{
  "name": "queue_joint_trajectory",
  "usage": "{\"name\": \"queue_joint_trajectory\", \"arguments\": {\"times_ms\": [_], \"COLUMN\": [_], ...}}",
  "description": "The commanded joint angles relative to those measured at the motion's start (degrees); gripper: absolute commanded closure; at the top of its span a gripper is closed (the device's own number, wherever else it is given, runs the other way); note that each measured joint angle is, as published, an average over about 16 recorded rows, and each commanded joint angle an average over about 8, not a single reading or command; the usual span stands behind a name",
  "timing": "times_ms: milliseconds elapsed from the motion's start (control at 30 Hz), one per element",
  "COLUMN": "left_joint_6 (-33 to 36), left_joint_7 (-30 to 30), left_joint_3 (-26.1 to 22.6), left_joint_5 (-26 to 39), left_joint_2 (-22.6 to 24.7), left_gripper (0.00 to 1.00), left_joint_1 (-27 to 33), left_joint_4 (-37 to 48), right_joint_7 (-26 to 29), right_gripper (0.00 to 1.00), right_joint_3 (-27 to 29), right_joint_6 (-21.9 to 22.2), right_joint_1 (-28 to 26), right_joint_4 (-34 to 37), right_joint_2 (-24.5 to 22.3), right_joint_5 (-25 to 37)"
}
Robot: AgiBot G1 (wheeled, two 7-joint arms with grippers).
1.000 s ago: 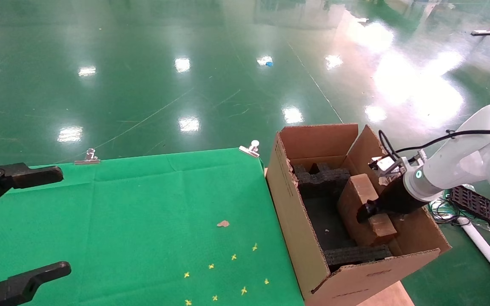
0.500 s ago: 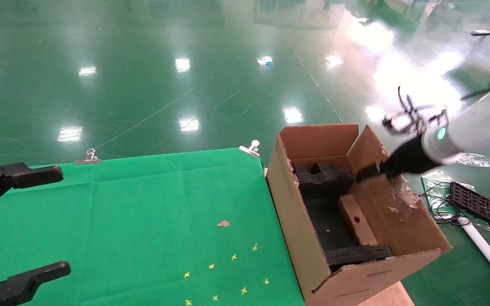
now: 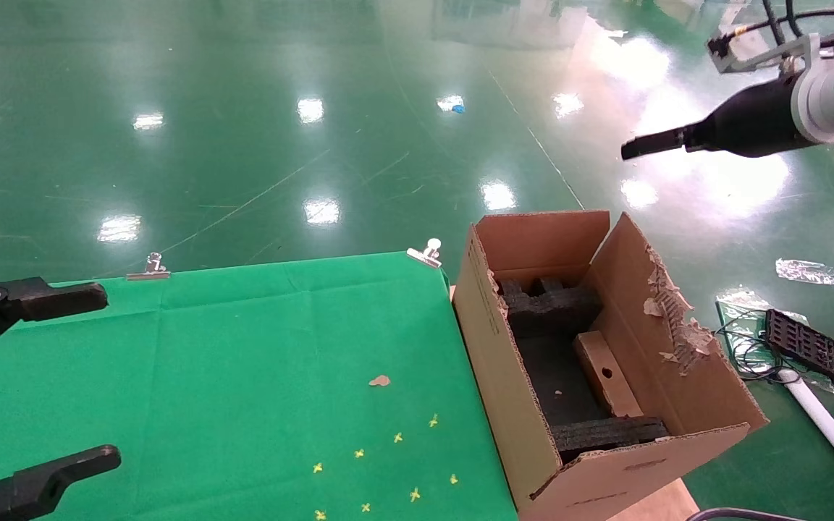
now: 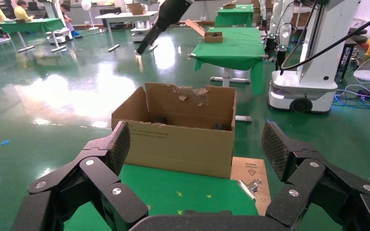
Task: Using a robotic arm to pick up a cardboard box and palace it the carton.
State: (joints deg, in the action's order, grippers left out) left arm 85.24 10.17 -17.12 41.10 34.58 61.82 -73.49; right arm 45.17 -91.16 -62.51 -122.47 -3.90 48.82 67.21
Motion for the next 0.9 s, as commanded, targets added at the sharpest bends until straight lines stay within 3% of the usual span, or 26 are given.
{"name": "queue_joint_trajectory", "arguments": {"times_ms": [33, 200, 900], "left_joint_6": [0.0, 0.0, 0.0], "left_joint_7": [0.0, 0.0, -0.1], "left_joint_3": [0.0, 0.0, -0.1], "left_joint_5": [0.0, 0.0, -0.1], "left_joint_2": [0.0, 0.0, 0.0], "left_gripper": [0.00, 0.00, 0.00], "left_joint_1": [0.0, 0.0, 0.0], "left_joint_4": [0.0, 0.0, 0.1], "right_joint_7": [-0.2, -2.1, -14.1], "right_gripper": [0.00, 0.00, 0.00], "right_joint_3": [0.0, 4.3, 30.5], "right_joint_6": [0.7, -0.3, -8.8], "right_joint_1": [-0.9, 1.9, 23.8], "right_joint_4": [0.0, -3.9, -28.2], "right_joint_2": [-0.2, -1.0, -5.8], "right_joint_5": [-0.2, -1.8, -10.5]}}
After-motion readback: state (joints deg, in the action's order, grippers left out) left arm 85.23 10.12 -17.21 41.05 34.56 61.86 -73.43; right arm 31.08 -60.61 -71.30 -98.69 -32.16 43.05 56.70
